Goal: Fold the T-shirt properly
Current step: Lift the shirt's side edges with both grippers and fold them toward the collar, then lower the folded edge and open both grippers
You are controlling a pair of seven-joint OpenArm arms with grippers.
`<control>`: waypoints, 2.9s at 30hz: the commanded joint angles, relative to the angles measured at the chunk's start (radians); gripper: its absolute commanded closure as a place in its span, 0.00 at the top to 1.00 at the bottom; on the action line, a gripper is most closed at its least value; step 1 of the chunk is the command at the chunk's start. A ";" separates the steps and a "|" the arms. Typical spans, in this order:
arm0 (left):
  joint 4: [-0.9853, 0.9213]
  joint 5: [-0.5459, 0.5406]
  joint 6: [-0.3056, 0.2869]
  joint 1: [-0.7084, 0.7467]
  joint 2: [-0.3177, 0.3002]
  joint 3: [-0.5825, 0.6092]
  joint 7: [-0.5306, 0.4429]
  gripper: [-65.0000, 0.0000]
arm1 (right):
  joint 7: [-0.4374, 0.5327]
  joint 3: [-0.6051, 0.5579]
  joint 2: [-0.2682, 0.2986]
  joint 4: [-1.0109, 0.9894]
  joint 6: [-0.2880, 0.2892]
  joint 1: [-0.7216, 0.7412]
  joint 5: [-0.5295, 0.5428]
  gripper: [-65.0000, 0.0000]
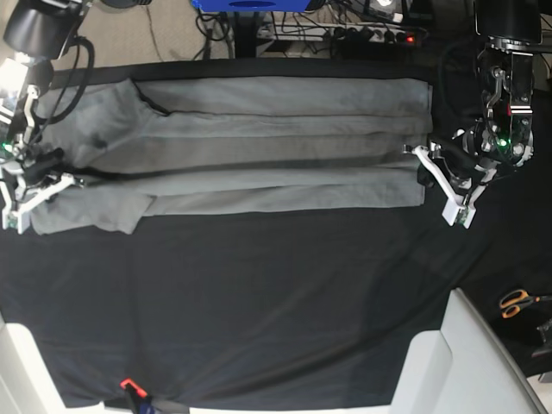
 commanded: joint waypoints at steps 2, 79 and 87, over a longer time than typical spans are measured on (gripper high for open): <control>0.019 -0.003 -0.001 -0.011 -0.018 -0.010 -0.015 0.00 | -0.023 0.023 0.015 0.038 0.002 0.011 0.001 0.00; 0.013 0.188 -0.007 0.047 0.042 -0.002 -0.018 0.00 | -0.092 0.028 -0.077 0.180 -0.098 -0.173 -0.006 0.00; 0.019 0.188 -0.006 0.049 0.042 -0.002 -0.016 0.00 | -0.099 0.020 -0.079 0.148 -0.099 -0.151 -0.006 0.15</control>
